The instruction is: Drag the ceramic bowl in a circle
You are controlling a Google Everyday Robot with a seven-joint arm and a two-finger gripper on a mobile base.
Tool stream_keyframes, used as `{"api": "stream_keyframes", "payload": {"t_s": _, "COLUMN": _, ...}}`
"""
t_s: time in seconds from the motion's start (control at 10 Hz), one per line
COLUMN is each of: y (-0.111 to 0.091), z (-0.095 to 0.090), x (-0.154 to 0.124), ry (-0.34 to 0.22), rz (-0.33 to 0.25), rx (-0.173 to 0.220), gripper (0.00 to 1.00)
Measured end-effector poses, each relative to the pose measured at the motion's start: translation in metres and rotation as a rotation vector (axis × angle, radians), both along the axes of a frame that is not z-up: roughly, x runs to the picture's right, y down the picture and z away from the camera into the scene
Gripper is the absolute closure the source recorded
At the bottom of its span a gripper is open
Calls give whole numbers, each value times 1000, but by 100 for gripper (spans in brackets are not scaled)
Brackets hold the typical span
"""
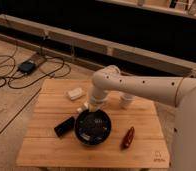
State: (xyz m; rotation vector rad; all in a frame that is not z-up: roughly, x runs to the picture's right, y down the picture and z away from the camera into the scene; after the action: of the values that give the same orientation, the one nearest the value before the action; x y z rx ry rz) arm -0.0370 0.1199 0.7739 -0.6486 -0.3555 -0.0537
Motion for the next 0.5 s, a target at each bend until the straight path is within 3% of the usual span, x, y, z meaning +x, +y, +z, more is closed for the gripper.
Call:
{"api": "stream_keyframes", "payload": {"t_s": 0.3, "y": 22, "z": -32, "x": -20, "ry": -66, "rz": -16, "rx": -21, "gripper": 100}}
{"api": "stream_keyframes", "payload": {"t_s": 0.5, "y": 40, "z": -43, "x": -9, "ry": -66, "rz": -34, "rx": -41, "gripper": 100}}
